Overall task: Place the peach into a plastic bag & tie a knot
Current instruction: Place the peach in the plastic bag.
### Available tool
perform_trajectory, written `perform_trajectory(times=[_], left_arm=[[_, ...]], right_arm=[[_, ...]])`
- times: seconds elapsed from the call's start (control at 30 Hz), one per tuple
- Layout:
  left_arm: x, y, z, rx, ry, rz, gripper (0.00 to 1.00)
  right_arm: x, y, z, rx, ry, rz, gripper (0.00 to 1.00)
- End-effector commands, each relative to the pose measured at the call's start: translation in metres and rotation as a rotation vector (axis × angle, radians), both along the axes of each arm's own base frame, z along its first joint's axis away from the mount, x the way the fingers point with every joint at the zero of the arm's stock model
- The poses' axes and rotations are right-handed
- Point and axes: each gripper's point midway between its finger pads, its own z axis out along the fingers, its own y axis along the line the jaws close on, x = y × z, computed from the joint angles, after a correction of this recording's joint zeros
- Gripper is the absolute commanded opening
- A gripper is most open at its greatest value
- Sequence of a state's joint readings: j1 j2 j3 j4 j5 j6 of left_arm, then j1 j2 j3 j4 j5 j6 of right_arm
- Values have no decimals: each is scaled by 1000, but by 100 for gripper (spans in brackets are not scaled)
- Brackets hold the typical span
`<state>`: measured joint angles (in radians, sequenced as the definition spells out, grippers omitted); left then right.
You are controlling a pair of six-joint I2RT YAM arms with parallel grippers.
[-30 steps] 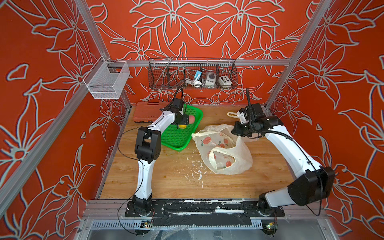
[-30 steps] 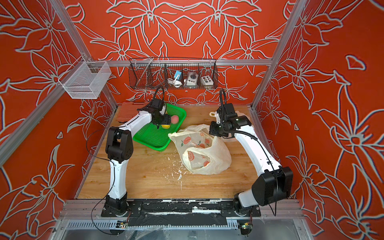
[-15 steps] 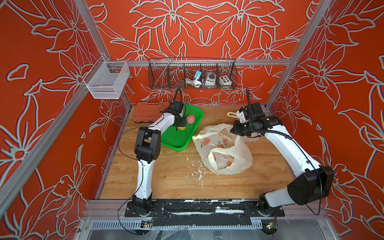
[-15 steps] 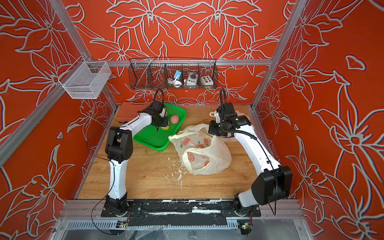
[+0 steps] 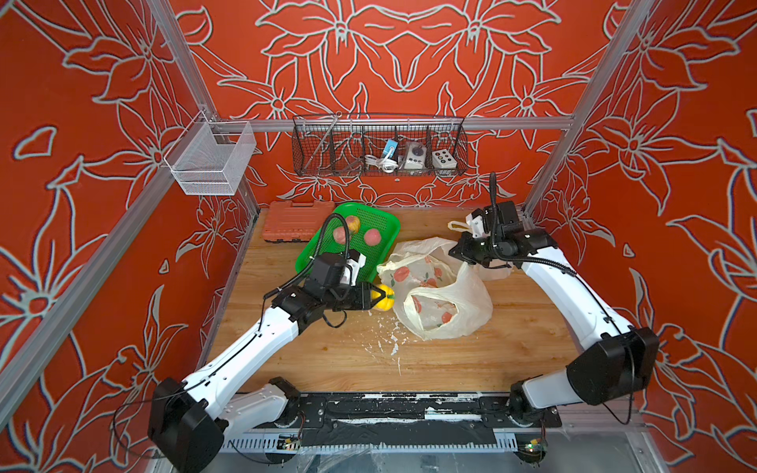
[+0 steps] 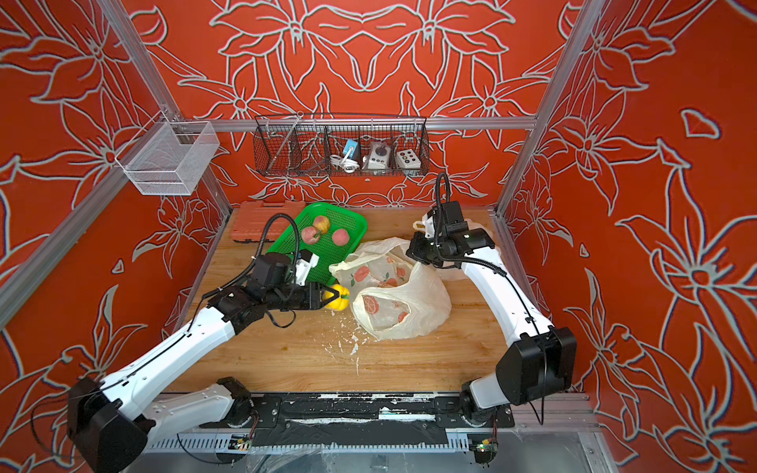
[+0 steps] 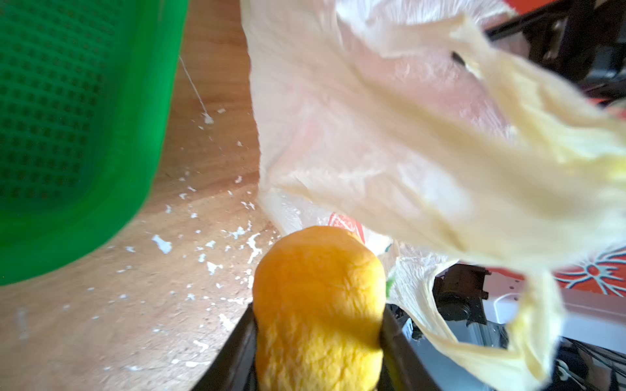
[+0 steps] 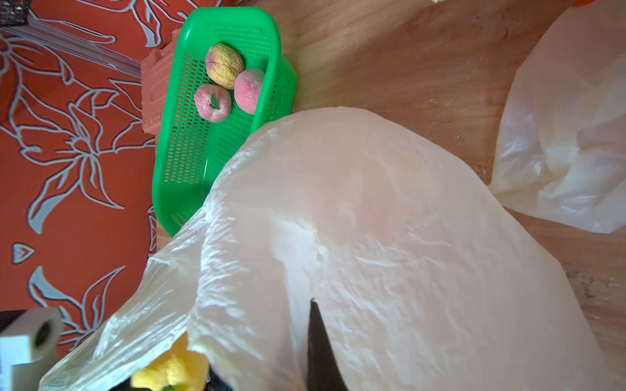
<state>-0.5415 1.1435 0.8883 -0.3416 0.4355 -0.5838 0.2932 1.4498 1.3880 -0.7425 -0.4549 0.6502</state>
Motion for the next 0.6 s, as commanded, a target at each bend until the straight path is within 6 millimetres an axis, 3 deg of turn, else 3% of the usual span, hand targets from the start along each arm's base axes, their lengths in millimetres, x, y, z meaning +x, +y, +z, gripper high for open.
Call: perform_trajectory(times=[0.0, 0.27, 0.47, 0.57], left_arm=[[20, -29, 25, -140, -50, 16, 35], [65, -71, 50, -191, -217, -9, 43], [92, -116, -8, -84, -182, -139, 56], [99, -119, -28, 17, -193, -193, 69]], right_arm=[[-7, 6, 9, 66, 3, -23, 0], [-25, 11, -1, 144, 56, -73, 0], [-22, 19, -18, 254, 114, -137, 0], [-18, 17, -19, 321, 126, -188, 0]])
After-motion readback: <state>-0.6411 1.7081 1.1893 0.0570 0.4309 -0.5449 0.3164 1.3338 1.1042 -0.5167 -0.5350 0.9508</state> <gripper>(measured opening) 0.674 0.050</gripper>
